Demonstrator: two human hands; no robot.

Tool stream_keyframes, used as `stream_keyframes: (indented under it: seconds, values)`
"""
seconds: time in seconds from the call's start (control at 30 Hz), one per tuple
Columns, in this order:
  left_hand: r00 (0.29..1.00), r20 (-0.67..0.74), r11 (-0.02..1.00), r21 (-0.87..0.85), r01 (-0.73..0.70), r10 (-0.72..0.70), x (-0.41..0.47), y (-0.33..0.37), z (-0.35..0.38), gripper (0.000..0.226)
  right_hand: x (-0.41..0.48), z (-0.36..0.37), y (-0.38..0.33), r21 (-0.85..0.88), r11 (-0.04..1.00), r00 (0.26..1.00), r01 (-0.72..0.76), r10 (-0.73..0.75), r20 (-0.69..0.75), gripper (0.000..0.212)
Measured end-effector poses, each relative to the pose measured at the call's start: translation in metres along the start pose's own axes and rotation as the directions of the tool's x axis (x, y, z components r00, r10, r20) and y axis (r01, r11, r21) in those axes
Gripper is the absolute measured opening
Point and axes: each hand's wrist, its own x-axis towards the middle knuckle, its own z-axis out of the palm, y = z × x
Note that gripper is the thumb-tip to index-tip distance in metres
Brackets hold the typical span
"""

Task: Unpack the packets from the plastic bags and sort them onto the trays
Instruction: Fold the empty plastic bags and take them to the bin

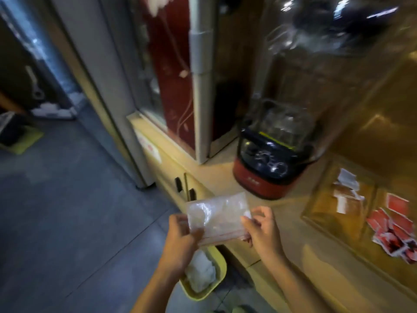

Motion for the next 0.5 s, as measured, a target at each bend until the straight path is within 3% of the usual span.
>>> stream_keyframes:
  seconds: [0.13, 0.3, 0.37, 0.5]
  values:
    - [0.984, -0.124, 0.976, 0.187, -0.107, 0.132, 0.012, -0.023, -0.020, 0.025, 0.005, 0.038, 0.013, -0.191, 0.964, 0.982, 0.185, -0.188, 0.000, 0.021]
    - [0.946, -0.179, 0.914, 0.356, -0.193, 0.269, 0.040, -0.060, -0.023, 0.019, 0.013, 0.068, 0.042, -0.447, 0.802, 0.915, 0.396, -0.387, 0.117, 0.030]
    - [0.932, -0.180, 0.880, 0.423, -0.217, 0.316, 0.054, -0.086, -0.023, 0.008, 0.018, 0.075, 0.061, -0.446, 0.792, 0.907, 0.418, -0.391, 0.155, 0.037]
    - [0.910, -0.152, 0.835, 0.478, -0.273, 0.385, 0.085, -0.143, -0.020, 0.019, 0.031, 0.090, 0.118, -0.400, 0.810, 0.903, 0.429, -0.382, 0.195, 0.053]
